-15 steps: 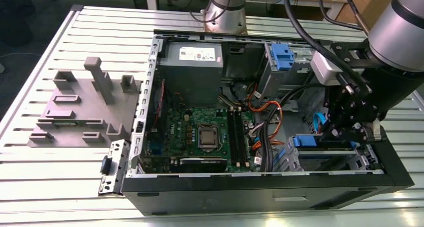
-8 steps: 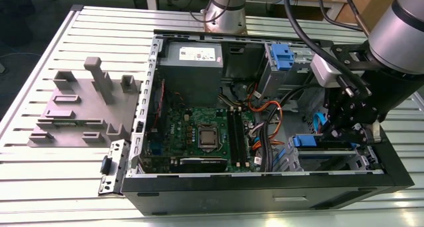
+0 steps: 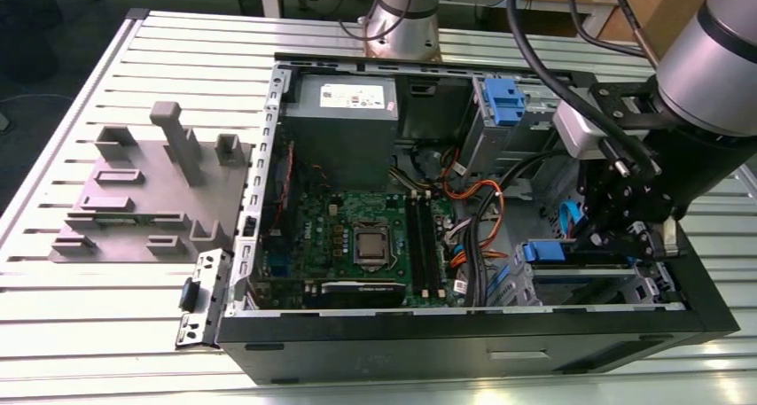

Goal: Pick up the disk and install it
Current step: 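Insert the second disk wire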

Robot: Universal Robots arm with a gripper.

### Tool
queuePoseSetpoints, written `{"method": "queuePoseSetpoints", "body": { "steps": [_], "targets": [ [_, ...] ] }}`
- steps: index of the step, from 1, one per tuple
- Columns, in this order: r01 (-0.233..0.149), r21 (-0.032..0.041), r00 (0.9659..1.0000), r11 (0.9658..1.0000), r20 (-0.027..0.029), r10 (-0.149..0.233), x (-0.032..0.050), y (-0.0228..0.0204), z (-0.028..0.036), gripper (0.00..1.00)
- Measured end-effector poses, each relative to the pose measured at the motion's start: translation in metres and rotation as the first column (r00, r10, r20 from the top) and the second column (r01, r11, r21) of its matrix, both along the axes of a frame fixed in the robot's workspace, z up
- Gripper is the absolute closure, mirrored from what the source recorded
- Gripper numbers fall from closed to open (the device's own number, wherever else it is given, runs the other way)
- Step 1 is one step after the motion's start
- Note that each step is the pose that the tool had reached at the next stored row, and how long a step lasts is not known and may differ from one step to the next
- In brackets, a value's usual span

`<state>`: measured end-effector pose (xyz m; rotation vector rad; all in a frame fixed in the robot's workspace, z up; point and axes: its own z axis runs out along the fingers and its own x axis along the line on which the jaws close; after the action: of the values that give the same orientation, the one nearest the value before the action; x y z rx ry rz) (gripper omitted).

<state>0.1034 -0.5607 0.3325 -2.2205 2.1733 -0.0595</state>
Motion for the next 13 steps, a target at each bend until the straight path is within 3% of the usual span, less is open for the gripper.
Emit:
{"method": "queuePoseSetpoints", "body": {
  "steps": [13],
  "targets": [
    [0.0,0.0015,1.0,1.0,0.0,0.0,0.0,-0.001,-0.0029,0.84]
  ]
}}
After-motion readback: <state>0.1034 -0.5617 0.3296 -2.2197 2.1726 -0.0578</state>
